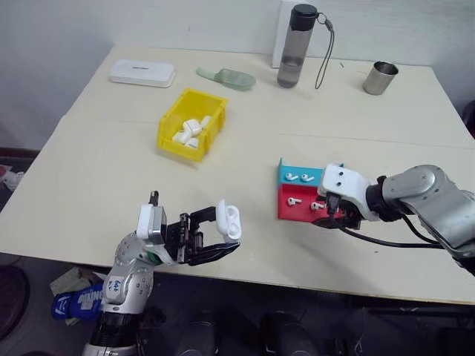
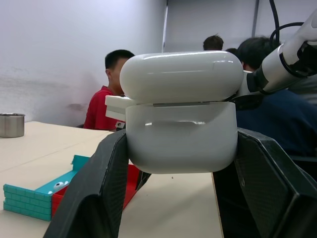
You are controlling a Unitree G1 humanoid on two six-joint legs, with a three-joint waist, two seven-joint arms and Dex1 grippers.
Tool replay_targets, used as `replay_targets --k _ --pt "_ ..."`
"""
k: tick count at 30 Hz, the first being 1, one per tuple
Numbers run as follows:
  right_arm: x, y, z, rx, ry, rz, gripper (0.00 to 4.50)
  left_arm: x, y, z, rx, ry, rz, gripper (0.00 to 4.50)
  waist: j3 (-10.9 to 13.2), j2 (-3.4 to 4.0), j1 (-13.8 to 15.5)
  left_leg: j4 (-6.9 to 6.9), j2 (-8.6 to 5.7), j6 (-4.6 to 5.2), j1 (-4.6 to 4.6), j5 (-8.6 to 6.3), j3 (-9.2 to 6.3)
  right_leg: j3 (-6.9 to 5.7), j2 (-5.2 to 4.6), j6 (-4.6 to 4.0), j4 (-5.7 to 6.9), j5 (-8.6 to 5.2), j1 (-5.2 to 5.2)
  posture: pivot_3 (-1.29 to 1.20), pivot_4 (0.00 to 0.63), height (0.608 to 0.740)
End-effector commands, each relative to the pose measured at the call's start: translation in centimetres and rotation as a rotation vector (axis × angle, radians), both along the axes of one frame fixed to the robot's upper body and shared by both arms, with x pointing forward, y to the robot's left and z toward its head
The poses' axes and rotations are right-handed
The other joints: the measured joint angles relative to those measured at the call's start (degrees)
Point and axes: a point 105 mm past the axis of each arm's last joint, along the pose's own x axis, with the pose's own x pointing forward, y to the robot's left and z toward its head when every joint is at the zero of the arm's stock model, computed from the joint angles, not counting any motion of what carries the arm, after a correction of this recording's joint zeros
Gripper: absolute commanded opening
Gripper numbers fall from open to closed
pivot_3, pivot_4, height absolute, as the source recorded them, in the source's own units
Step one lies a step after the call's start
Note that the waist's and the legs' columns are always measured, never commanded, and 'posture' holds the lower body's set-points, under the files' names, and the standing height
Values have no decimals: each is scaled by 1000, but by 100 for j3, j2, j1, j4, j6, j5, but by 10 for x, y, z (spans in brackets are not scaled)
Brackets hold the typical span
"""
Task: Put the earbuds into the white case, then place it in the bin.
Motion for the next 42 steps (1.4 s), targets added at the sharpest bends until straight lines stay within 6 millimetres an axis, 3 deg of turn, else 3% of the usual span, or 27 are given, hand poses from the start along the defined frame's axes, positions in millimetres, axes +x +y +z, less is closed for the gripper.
replay_targets --k 1,16,19,33,35,42 --pt "6 1 7 -32 -38 22 3202 -6 -1 7 -3 -49 -3 2756 0 0 -6 1 0 0 0 0 0 0 0 0 0 0 0 0 150 740" --pt "23 6 3 -94 -15 67 3202 -12 -7 4 2 -40 -2 2756 0 0 -9 6 1 0 1 0 1 0 0 0 27 0 -7 0 150 740" --pt "26 8 1 -103 -18 79 2619 -11 -6 4 2 -38 4 2756 0 0 -9 6 1 0 1 0 3 1 0 0 35 0 -11 0 150 740" --pt "32 7 -6 -150 -6 93 2619 -10 0 3 7 -33 21 2756 0 0 -11 8 0 0 -2 0 10 4 -1 0 53 0 -26 0 150 740" --pt "32 6 -6 -154 -6 92 2258 -9 0 3 7 -32 21 2756 0 0 -11 9 0 0 -2 0 10 4 -1 0 55 0 -26 0 150 740" --pt "30 -1 -7 -169 4 92 2258 -9 1 3 10 -32 23 2756 0 0 -11 11 0 0 -1 0 10 5 -1 0 61 0 -28 0 150 740"
